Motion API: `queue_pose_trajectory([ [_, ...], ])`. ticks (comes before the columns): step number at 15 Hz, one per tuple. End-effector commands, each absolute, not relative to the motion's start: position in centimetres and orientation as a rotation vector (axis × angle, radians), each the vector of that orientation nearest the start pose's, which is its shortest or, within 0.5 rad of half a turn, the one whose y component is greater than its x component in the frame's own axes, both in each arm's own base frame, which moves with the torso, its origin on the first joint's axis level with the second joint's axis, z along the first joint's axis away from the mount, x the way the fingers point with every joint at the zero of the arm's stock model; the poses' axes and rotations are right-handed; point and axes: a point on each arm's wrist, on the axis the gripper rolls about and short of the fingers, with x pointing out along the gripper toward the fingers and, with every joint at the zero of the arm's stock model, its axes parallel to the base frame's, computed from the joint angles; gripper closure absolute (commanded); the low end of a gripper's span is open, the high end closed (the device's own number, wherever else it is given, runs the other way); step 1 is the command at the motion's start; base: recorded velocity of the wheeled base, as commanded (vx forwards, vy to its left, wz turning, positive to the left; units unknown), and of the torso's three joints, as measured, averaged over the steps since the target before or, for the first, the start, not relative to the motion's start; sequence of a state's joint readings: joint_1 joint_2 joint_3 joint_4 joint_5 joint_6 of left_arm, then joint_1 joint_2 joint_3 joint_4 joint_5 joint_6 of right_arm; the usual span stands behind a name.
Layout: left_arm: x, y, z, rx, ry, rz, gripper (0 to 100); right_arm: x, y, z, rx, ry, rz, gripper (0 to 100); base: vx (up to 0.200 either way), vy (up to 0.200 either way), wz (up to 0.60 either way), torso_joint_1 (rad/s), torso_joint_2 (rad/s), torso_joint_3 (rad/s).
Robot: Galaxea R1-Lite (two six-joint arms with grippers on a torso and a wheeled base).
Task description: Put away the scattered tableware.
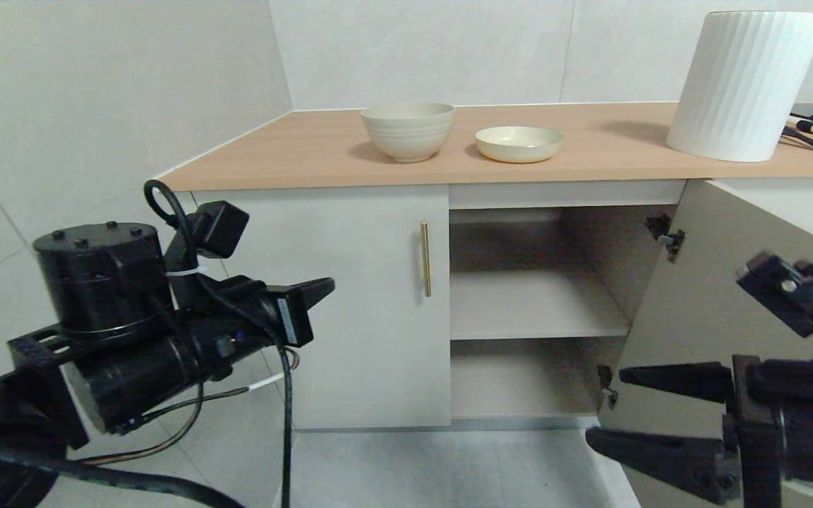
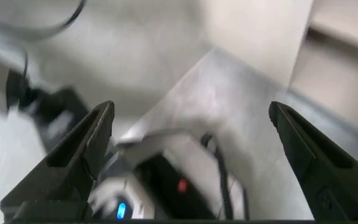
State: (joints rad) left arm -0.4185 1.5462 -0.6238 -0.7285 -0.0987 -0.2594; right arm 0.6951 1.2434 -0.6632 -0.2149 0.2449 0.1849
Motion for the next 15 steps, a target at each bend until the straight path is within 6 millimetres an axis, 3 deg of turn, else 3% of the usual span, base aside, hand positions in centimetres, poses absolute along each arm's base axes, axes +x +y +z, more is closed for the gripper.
queue_pose_trajectory([
  [1, 21.9, -8.4, 20.8, -0.236, 0.199, -0.435, 100, 17.6, 14.6, 22.2, 0.080, 0.465, 0.844, 0, 0.000, 0.000, 0.00, 0.000, 0.00, 0.000],
  [3, 22.2, -7.6, 21.0, -0.237, 0.216, -0.396, 100, 19.6, 15.5, 22.6, 0.084, 0.462, 0.824, 0, 0.000, 0.000, 0.00, 0.000, 0.00, 0.000],
  [5, 22.4, -7.1, 21.1, -0.239, 0.215, -0.371, 100, 20.7, 15.8, 21.7, 0.080, 0.494, 0.800, 0, 0.000, 0.000, 0.00, 0.000, 0.00, 0.000],
  [6, 22.5, -7.0, 21.2, -0.237, 0.212, -0.367, 0, 20.9, 15.8, 21.6, 0.077, 0.497, 0.783, 0, 0.000, 0.000, 0.00, 0.000, 0.00, 0.000],
  [15, 21.8, -6.9, 21.2, -0.188, 0.197, -0.407, 0, 20.9, 14.9, 21.6, 0.046, 0.506, 0.599, 0, 0.000, 0.000, 0.00, 0.000, 0.00, 0.000],
])
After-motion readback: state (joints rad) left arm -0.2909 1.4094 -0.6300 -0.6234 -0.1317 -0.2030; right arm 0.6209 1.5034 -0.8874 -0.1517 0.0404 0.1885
